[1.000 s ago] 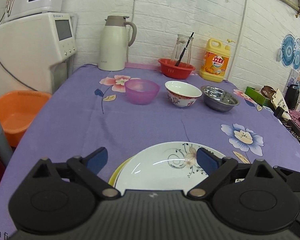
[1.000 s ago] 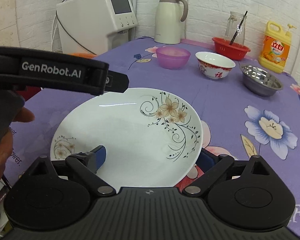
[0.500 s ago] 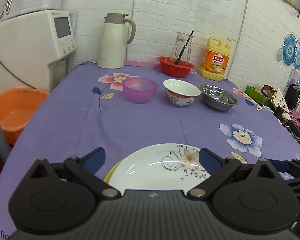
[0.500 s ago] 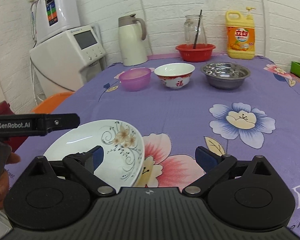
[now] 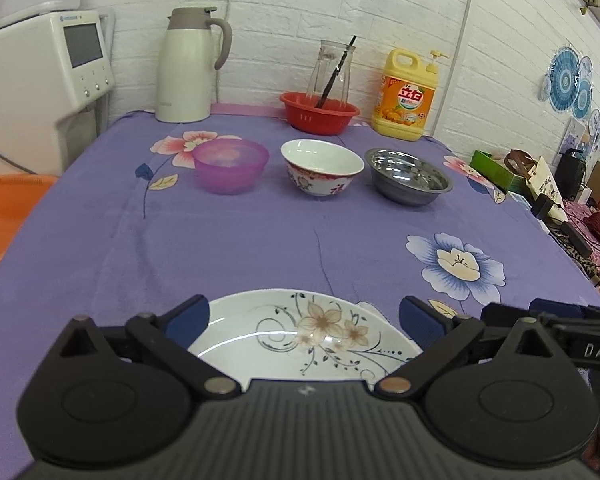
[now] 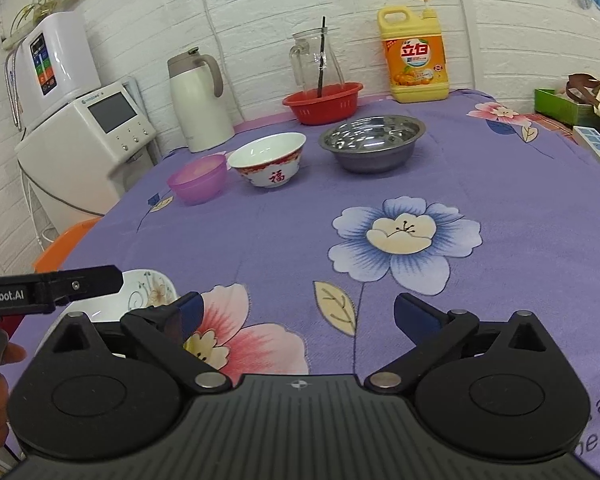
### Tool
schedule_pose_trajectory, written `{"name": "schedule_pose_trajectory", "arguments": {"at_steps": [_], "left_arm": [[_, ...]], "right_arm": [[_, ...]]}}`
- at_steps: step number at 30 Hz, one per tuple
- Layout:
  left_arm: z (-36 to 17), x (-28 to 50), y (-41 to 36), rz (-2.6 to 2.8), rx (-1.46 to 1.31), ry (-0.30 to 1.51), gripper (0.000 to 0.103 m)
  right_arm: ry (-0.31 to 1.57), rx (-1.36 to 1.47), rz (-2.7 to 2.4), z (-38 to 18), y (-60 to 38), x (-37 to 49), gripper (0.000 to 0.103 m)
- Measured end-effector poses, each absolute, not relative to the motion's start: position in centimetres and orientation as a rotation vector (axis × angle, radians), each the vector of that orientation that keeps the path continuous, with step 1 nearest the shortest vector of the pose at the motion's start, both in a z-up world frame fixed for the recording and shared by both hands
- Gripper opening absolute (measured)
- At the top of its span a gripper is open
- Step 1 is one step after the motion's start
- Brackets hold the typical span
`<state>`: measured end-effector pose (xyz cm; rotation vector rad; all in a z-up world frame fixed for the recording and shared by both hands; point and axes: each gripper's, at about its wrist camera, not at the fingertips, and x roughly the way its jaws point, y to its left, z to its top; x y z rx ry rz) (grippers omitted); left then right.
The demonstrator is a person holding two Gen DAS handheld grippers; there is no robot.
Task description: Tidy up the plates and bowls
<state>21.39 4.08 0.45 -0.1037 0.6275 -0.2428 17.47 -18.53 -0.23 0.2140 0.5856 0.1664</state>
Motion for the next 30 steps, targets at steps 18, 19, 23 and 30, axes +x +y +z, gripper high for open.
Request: {"name": "schedule_pose_trajectory", "arguments": {"at_steps": [18,19,23,30], "left_arm": [[-0.1,27.5,5.0,-0.238,-0.139,0.689,0.100],[-0.2,27.8,5.3,-0.232,-0.140,0.693,0.100],[-0.2,28.6,6.2,-0.215,-0.139,0.693,0.100],[-0.1,29.1,6.0,-0.230,-0.151,0.694,0.100]], "right_arm": [[0.699,0.089,-0.001,1.6,-26.6,39.1,0.103],[0.718,0.083,-0.014,1.1,-26.8,40.4,0.103],[0.799,0.053,-0.067,-0.7,-27.3,44.1,0.103],[0.869,-0.021,-0.096,-2.2,-27.2,45.2,0.103]]}}
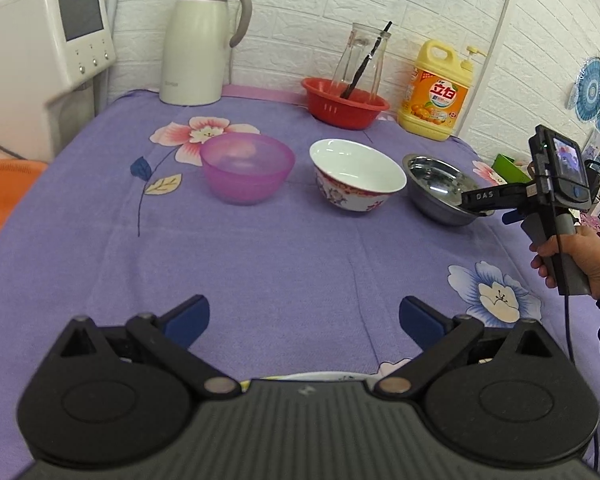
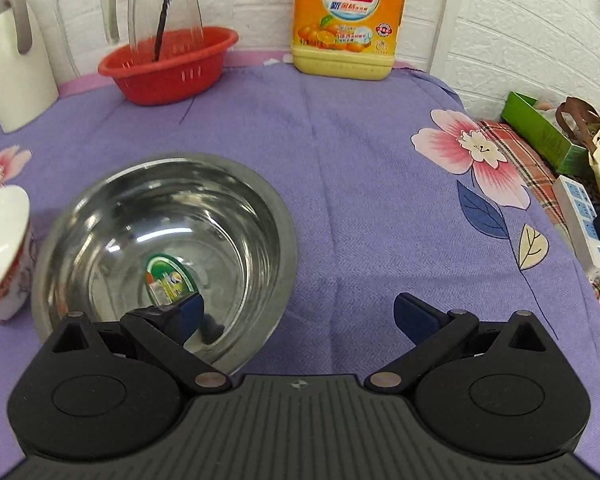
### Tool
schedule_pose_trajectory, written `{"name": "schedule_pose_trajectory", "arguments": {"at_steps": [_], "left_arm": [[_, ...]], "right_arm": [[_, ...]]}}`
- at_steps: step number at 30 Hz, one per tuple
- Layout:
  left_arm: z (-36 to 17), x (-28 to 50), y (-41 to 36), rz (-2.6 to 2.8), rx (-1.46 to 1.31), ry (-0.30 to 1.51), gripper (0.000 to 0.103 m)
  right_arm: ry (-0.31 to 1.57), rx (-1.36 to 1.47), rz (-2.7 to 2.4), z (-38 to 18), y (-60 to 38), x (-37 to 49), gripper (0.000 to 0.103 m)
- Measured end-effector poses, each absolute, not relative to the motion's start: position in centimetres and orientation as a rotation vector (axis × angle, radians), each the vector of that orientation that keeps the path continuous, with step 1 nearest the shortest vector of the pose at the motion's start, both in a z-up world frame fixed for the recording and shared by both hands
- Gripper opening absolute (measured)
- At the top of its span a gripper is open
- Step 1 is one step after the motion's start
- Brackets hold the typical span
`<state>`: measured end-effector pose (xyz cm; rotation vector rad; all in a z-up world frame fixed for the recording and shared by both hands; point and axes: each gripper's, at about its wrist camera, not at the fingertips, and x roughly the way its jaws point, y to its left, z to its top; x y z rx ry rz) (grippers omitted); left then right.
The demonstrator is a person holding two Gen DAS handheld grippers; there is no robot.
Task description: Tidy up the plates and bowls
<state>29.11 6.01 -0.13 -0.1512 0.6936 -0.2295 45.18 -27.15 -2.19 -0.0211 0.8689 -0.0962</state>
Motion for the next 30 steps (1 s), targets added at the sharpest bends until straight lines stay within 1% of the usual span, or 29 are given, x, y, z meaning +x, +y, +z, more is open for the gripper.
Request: {"name": "schedule_pose_trajectory", "arguments": {"at_steps": [7,14,17,21,25,30], "left_arm": [[1.0,28.0,5.0,-0.262,-0.134,0.673,0.100],[1.1,27.8,2.5,-0.345,-0.118,0.713,0.100],[1.2,28.7,0.6,-0.375,-0.093,0.746,0.100],[1.5,31.0,-1.7,-0.396,-0.105,0.741,0.100],[0.5,34.8,-3.9,-0.378,-0.163,0.762,0.100],[-1.8,39.1,-6.2,-0.328,-0.159,0.818,0.100]], "right_arm": [[0.920,-0.034,-0.060,-2.3,-26.9,43.4,0.103],[0.951,-0.036,0.059,-2.5,-25.6,37.4,0.103],[0.916,-0.026,0.091,-2.4,-25.1,34.6,0.103],[0.807,-0.035,0.069,-1.5,-24.8,32.6,0.103],[0.719,-0.028,0.024,-1.4,-25.1,33.0,0.103],[0.713,0.007,0.034,-3.0,-25.0,34.4,0.103]]}}
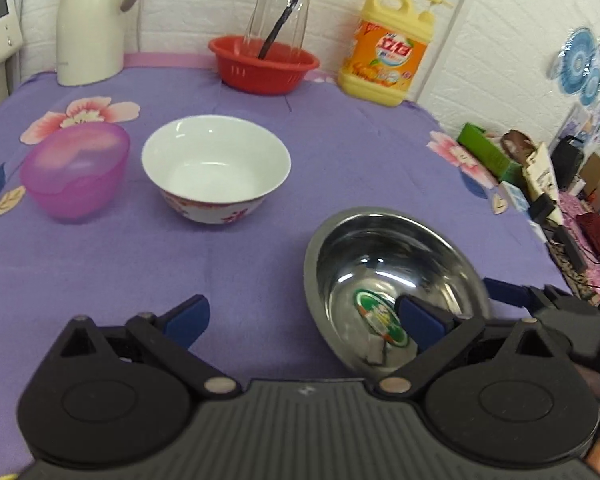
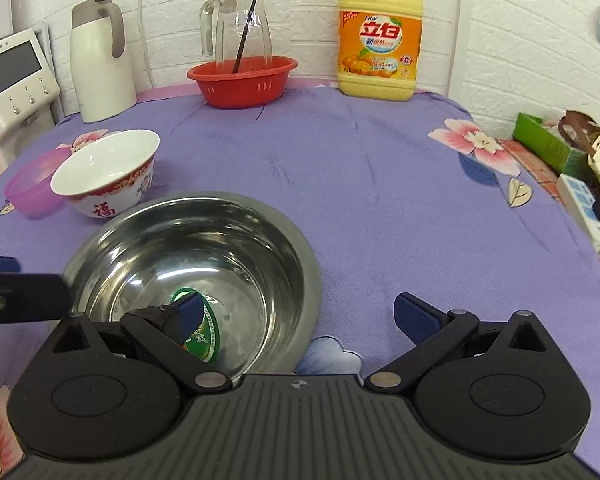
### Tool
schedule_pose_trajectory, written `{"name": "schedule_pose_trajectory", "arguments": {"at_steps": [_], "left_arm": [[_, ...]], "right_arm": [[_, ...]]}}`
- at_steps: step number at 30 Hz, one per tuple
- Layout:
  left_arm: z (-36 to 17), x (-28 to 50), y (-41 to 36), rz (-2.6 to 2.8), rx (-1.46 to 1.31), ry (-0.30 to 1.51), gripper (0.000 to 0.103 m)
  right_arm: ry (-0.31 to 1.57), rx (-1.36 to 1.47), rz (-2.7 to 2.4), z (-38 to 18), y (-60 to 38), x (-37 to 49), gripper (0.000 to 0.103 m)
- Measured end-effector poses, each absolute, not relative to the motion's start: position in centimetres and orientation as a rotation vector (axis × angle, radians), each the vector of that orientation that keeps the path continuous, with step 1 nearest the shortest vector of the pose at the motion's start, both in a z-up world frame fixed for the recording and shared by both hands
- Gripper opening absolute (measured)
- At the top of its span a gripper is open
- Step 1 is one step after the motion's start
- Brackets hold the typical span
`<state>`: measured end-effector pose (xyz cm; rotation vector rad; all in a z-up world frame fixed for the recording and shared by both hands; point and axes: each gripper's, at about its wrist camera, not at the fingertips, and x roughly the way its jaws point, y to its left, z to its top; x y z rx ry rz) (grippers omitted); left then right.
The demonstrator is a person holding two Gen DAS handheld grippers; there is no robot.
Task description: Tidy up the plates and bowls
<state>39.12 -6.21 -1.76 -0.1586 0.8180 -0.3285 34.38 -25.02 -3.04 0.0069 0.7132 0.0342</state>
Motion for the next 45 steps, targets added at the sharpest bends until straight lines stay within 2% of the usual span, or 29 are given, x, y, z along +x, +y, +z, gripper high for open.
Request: {"name": "schedule_pose_trajectory", "arguments": {"at_steps": [9,26,29,33,35,36,37,38,45], "left_arm": [[-3.6,41.8,-7.5,-0.317,-0.117,0.865,0.100],[-3.8,41.6,-8.7,-0.317,-0.082,0.836,0.097],[-3.9,41.4,-9.5,-0.314,-0.031,0.829,0.092],[-3.5,41.0,-10.0,-0.372,-0.004,0.838,0.068],[-3.3,40.7,-10.2,-0.398,0.012,0.841,0.060],[-3.2,40.4,-10.2,-0.428,-0.002,0.848,0.049],[-3.0,40.0,-10.2,-0.447,-0.028,0.862,0.050],[-2.8,39.6,-10.2,-0.467,-0.051,0.868,0.053],[-1.5,34.8,-10.0,-0.523,-0.060,0.857,0.053]], "right_arm": [[0.680,-0.006,0.061,-4.6,-25.3,34.1,0.103],[0.715,0.031,0.086,-3.7,-25.6,32.7,0.103],[0.711,0.021,0.088,-3.7,-25.5,33.1,0.103],[0.705,-0.025,0.120,-3.8,-24.3,33.2,0.103],[0.713,-0.023,0.130,-3.6,-24.3,33.0,0.103],[0.717,-0.021,0.137,-3.5,-24.3,32.8,0.093],[0.721,-0.009,0.153,-3.3,-24.2,32.5,0.077],[0.727,0.001,0.167,-3.1,-24.0,32.3,0.077],[0.702,-0.007,0.146,-1.9,-23.7,28.1,0.078]]}}
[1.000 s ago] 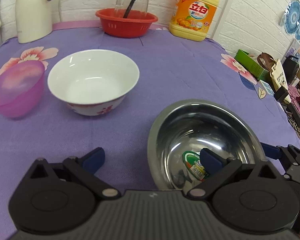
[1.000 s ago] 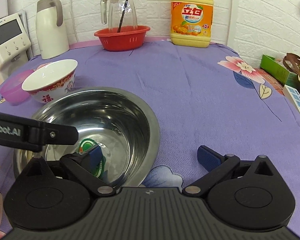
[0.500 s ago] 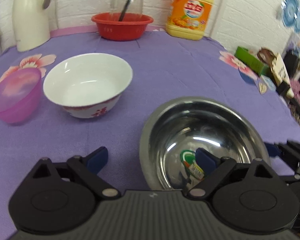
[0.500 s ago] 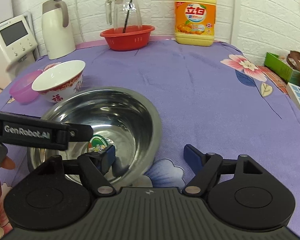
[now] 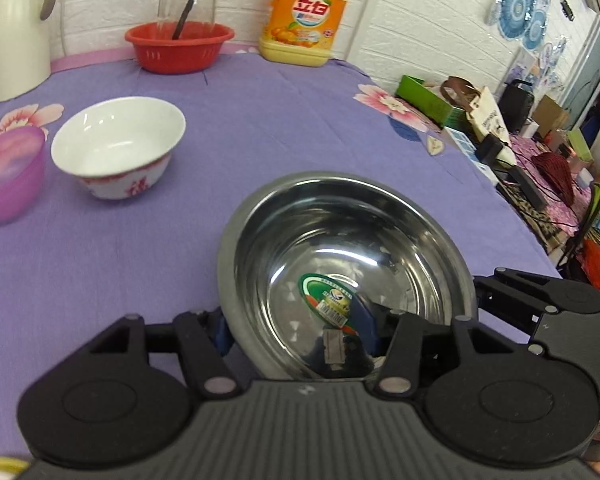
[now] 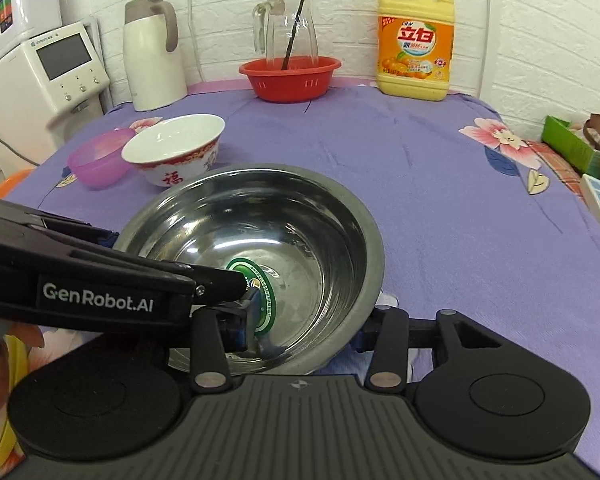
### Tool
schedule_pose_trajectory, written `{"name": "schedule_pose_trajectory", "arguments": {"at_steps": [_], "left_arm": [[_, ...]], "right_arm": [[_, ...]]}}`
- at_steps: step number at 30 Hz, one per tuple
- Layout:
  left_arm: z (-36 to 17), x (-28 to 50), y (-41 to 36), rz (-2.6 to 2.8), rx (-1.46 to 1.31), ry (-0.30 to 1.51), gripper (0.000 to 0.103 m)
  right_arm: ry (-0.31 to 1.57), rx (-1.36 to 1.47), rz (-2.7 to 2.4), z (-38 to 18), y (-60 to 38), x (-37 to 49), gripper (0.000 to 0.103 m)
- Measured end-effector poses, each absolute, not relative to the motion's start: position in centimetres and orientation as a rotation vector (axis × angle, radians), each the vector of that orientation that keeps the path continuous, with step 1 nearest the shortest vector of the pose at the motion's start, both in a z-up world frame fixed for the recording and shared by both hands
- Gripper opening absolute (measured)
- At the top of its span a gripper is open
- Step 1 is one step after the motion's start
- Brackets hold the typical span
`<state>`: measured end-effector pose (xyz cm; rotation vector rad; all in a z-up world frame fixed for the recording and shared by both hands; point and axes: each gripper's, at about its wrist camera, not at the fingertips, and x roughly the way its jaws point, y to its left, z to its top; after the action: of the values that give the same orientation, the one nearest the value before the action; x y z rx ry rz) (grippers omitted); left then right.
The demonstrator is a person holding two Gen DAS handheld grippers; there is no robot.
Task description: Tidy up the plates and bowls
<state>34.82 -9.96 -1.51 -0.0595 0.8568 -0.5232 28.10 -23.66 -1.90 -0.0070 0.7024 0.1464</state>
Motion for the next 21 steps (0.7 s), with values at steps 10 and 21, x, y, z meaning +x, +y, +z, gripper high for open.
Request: {"name": "schedule_pose_trajectory", "arguments": {"at_steps": [10,21], "left_arm": [[-2.1,27.8,-9.2,-0.596,-0.039,0.892,0.053],[-2.6,25.9,-8.4,-0.602,-0.019,0.900,0.053]], "right_arm": [[0.715,0.016,0.147,-2.3,-23.1,20.6,0.079],[0.733,0.049,0.172,-3.2,-22.3,18.4,0.080]]}}
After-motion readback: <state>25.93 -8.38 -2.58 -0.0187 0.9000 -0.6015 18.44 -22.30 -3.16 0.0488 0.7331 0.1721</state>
